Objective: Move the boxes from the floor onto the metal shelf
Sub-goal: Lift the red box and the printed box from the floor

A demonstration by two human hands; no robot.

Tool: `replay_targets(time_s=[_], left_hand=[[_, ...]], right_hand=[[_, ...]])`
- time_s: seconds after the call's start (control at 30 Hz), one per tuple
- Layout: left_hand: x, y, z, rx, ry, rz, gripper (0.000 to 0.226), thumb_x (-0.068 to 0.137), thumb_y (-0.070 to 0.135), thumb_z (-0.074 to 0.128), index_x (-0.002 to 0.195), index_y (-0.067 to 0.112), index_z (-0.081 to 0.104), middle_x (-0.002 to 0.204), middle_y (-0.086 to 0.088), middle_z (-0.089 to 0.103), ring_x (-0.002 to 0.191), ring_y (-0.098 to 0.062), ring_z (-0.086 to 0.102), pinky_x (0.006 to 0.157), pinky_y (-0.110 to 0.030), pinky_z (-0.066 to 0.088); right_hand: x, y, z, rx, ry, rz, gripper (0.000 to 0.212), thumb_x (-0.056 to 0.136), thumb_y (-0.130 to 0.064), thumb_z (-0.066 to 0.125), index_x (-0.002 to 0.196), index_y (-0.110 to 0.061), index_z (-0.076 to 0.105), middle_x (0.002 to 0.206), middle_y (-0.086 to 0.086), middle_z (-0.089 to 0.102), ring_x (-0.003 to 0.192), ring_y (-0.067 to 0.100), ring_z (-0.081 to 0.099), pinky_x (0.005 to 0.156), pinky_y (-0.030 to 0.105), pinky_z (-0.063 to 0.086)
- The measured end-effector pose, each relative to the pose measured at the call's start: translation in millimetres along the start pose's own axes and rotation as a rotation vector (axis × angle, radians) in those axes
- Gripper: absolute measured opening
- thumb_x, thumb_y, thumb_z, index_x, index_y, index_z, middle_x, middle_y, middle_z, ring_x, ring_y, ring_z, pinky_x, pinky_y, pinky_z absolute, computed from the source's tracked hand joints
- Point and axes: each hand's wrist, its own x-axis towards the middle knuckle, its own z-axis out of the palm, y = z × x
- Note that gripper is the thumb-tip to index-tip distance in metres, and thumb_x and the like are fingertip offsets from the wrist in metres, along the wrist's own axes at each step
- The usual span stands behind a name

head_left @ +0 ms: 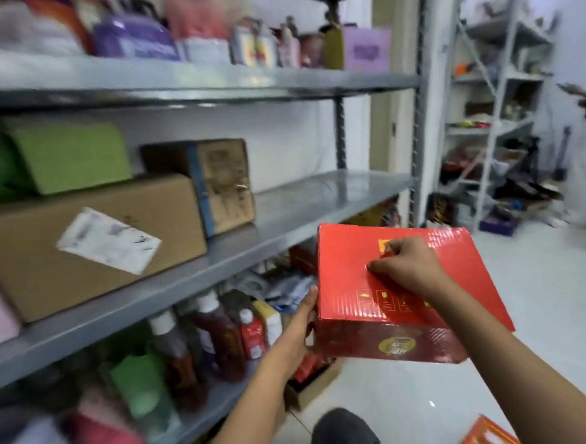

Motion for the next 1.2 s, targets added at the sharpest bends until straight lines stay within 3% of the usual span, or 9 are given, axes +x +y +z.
replay_targets(time_s=[0.07, 0.13, 0.27, 0.43, 0.57, 0.83, 0.93, 1.07, 1.2], left_hand=[[-14, 17, -24, -0.007, 0.068, 0.008, 0.090, 0.057, 0.080, 0.061, 0.117, 0.013, 0.068, 0.112, -0.015, 0.069, 0.099, -0.032, 0.068, 0.088, -0.051, 0.054], [-32, 34, -41, -0.038, 0.124, 0.051, 0.092, 0.055, 0.083, 0.061, 0.114, 0.013, 0.070, 0.114, -0.017, 0.068, 0.104, -0.033, 0.066, 0.094, -0.051, 0.050], [-74, 60, -76, -0.017, 0.159, 0.135, 0.075, 0.067, 0.080, 0.042, 0.109, 0.024, 0.070, 0.105, -0.007, 0.073, 0.097, -0.022, 0.070, 0.089, -0.044, 0.054], [-121, 81, -99, 0.055, 0.228, 0.258, 0.095, 0.053, 0.092, 0.047, 0.125, 0.031, 0.060, 0.115, -0.001, 0.070, 0.107, -0.019, 0.066, 0.093, -0.046, 0.052], [-141, 93, -108, 0.092, 0.266, 0.371, 0.077, 0.070, 0.084, 0.043, 0.132, 0.039, 0.051, 0.122, 0.004, 0.066, 0.111, -0.016, 0.064, 0.089, -0.044, 0.054], [-125, 88, -100, 0.309, 0.425, 0.526, 0.107, 0.052, 0.067, 0.082, 0.136, 0.066, 0.015, 0.145, 0.012, 0.041, 0.128, -0.015, 0.048, 0.105, -0.047, 0.042], [-107, 90, -86, 0.378, 0.439, 0.586, 0.122, 0.049, 0.059, 0.088, 0.140, 0.062, 0.007, 0.149, 0.009, 0.035, 0.132, -0.012, 0.043, 0.107, -0.045, 0.041], [-79, 96, -75, 0.554, 0.523, 0.566, 0.136, 0.049, 0.062, 0.084, 0.139, 0.056, -0.018, 0.159, 0.011, -0.007, 0.146, -0.015, 0.011, 0.117, -0.045, 0.025], [-57, 107, -67, 0.662, 0.481, 0.472, 0.133, 0.063, 0.056, 0.079, 0.147, 0.033, -0.022, 0.154, 0.013, -0.024, 0.145, -0.013, -0.010, 0.120, -0.043, 0.008]], right_hand=[[-1, -39, 14, 0.020, -0.047, -0.066, 0.037, 0.068, -0.018, 0.083, 0.052, -0.013, 0.050, 0.045, 0.000, 0.055, 0.042, 0.017, 0.050, 0.049, 0.028, 0.040], [-3, -74, 24, 0.009, -0.080, -0.134, 0.033, 0.069, -0.019, 0.082, 0.054, -0.013, 0.053, 0.045, -0.001, 0.056, 0.042, 0.015, 0.051, 0.049, 0.028, 0.040], [-16, -138, 40, 0.002, -0.142, -0.302, 0.023, 0.072, -0.021, 0.079, 0.064, -0.010, 0.061, 0.051, 0.002, 0.061, 0.040, 0.012, 0.051, 0.047, 0.028, 0.041], [-35, -199, 45, -0.042, -0.209, -0.491, 0.026, 0.079, -0.021, 0.075, 0.064, -0.015, 0.055, 0.056, -0.002, 0.057, 0.052, 0.015, 0.053, 0.050, 0.027, 0.037], [-41, -222, 51, -0.018, -0.218, -0.576, 0.029, 0.083, -0.024, 0.073, 0.065, -0.018, 0.051, 0.061, -0.004, 0.056, 0.057, 0.013, 0.052, 0.051, 0.025, 0.036], [-9, -217, 77, -0.172, -0.150, -0.484, 0.028, 0.087, -0.045, 0.064, 0.072, -0.026, 0.050, 0.109, 0.009, 0.057, 0.116, 0.034, 0.048, 0.102, 0.054, 0.037], [13, -217, 76, -0.120, -0.170, -0.479, 0.028, 0.088, -0.042, 0.064, 0.070, -0.026, 0.049, 0.101, 0.011, 0.060, 0.101, 0.035, 0.056, 0.093, 0.050, 0.045], [37, -214, 63, -0.047, -0.210, -0.529, 0.023, 0.092, -0.031, 0.064, 0.079, -0.015, 0.054, 0.077, 0.002, 0.057, 0.075, 0.021, 0.052, 0.059, 0.029, 0.035], [71, -206, 56, 0.026, -0.224, -0.539, 0.023, 0.089, -0.029, 0.069, 0.076, -0.012, 0.059, 0.065, 0.000, 0.053, 0.064, 0.016, 0.048, 0.059, 0.029, 0.036]])
